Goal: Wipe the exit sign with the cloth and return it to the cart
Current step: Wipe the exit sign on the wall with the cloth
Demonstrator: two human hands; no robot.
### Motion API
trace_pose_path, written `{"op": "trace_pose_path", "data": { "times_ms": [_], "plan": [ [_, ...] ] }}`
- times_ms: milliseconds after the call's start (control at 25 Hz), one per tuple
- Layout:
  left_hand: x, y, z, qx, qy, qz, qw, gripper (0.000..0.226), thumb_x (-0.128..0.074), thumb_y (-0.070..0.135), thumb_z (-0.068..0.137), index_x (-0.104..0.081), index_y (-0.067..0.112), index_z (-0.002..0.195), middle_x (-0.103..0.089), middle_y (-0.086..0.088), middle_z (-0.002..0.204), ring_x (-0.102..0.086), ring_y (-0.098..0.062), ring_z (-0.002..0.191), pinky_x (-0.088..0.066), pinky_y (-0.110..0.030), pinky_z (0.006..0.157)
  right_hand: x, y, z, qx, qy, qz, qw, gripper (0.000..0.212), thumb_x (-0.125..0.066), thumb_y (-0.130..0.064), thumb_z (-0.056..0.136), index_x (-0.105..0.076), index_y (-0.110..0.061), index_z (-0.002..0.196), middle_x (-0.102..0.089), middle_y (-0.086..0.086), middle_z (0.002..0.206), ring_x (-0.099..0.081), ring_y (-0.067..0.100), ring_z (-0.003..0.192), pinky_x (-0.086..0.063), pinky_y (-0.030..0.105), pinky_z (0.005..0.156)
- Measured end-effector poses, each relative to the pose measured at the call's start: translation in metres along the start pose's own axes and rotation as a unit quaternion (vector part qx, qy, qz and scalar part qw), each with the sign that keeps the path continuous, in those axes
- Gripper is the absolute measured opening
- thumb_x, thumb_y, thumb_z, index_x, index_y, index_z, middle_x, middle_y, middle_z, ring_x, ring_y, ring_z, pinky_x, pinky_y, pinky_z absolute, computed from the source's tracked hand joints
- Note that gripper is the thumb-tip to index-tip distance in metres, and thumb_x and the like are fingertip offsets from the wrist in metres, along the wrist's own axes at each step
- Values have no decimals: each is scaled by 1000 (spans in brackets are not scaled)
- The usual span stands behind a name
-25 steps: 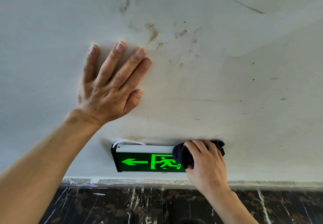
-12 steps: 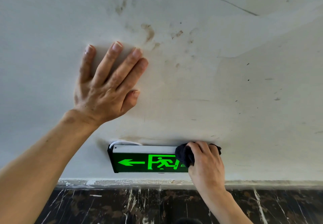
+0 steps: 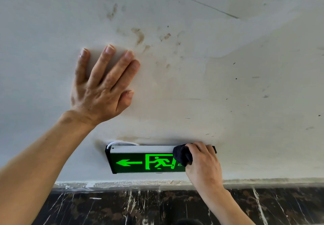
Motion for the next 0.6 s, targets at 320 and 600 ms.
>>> {"op": "trace_pose_path", "data": {
  "times_ms": [320, 600],
  "plan": [
    [2, -2, 1, 9, -11, -35, 999, 63, -37, 38, 101, -28, 14, 159, -14, 2, 168, -10, -25, 154, -8, -55, 122, -49, 64, -73, -35, -185, 7, 982, 38, -55, -20, 80, -54, -27, 118, -52, -9, 120, -44, 15, 111, -46, 26, 87],
    [6, -6, 3, 23, -35, -92, 995, 64, -44, 34, 101, -25, 16, 160, -13, 5, 168, -9, -23, 154, -2, -50, 124, -17, 95, -81, -101, -121, 70, 985, 41, -62, -23, 78, -55, -31, 117, -54, -13, 111, -48, 12, 104, -40, 21, 80]
  ]
}}
Point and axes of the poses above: each hand's wrist, its own z-axis towards the middle knuckle, its own x-axis out of the back of the hand, y = z × x, the point moved 9 cm from there along z, towards the middle knuckle
